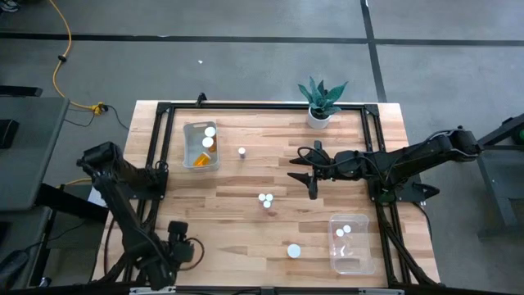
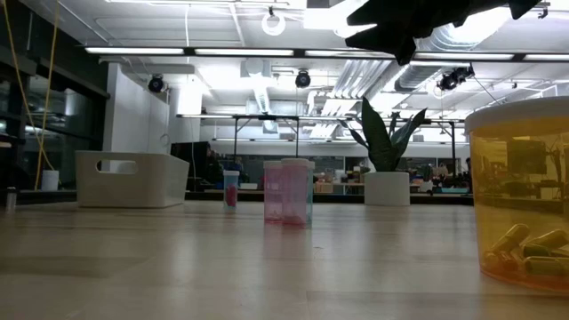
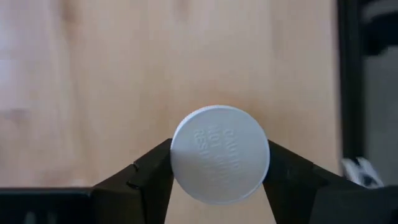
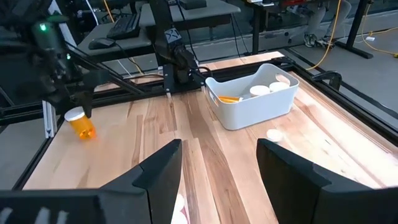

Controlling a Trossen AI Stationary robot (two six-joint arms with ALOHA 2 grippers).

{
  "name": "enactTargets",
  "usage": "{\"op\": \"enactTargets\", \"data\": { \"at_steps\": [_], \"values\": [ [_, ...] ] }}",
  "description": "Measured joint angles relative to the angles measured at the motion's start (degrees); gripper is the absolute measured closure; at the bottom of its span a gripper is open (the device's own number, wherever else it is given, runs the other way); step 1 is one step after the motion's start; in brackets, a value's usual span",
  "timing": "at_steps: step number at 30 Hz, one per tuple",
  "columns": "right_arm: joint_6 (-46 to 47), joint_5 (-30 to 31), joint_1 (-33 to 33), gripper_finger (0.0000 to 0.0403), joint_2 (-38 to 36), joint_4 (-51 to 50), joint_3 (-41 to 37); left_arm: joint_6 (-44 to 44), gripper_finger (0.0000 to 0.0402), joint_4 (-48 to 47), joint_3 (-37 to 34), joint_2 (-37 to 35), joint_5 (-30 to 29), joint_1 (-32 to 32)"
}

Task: Pick and place medicine bottles into bin by pill shape (circle, oval)
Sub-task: Put the left orange capsule bottle into the gray bin

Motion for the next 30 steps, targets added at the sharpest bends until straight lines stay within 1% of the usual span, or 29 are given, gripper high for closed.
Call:
{"op": "enactTargets", "data": {
  "at_steps": [4, 7, 11, 14, 16, 19, 21, 23, 26, 28, 30],
  "values": [
    [-0.02, 0.01, 0.01, 0.0201, 0.00, -0.07, 0.00, 1.76, 0.0198, -5.97, 0.00, -7.17, -5.78, 5.52],
    [-0.02, 0.02, 0.00, 0.0201, 0.00, -0.14, 0.00, 4.99, 0.0199, -11.40, 0.00, -14.77, -10.80, 12.21],
    [-0.04, 0.02, 0.01, 0.0201, 0.00, -0.41, 0.00, 9.49, 0.0202, -18.66, 0.03, -25.18, -16.28, 25.64],
    [-0.05, 0.02, 0.02, 0.0201, 0.00, -0.45, 0.00, 13.14, 0.0202, -22.73, 0.04, -31.05, -18.23, 39.56],
    [-0.26, 0.02, 0.00, 0.0201, 0.00, -0.50, 0.00, 16.75, 0.0202, -23.54, -0.15, -33.34, -16.62, 49.73],
    [-0.28, 0.06, 0.00, 0.0201, 0.00, -0.55, 0.00, 25.59, 0.0202, -22.63, -1.42, -34.66, -11.15, 63.99],
    [-0.28, 0.96, 0.02, 0.0201, 0.00, -0.60, 0.00, 32.35, 0.0202, -20.87, -2.70, -34.27, -7.53, 71.97],
    [-0.22, 1.96, 0.02, 0.0201, 0.00, -0.66, 0.00, 37.24, 0.0202, -17.17, -5.19, -33.33, -2.85, 78.68],
    [-0.45, 2.62, 0.01, 0.0201, 0.00, -0.67, 0.00, 43.12, 0.0202, -11.62, -10.07, -31.51, 4.15, 86.45],
    [-0.46, 2.62, 0.02, 0.0201, 0.00, -0.74, 0.00, 45.92, 0.0202, -8.45, -13.49, -30.16, 6.37, 89.86],
    [-0.44, 2.62, 0.02, 0.0201, 0.00, -0.74, 0.00, 47.38, 0.0202, -5.65, -16.20, -29.22, 7.79, 91.90]
  ]
}}
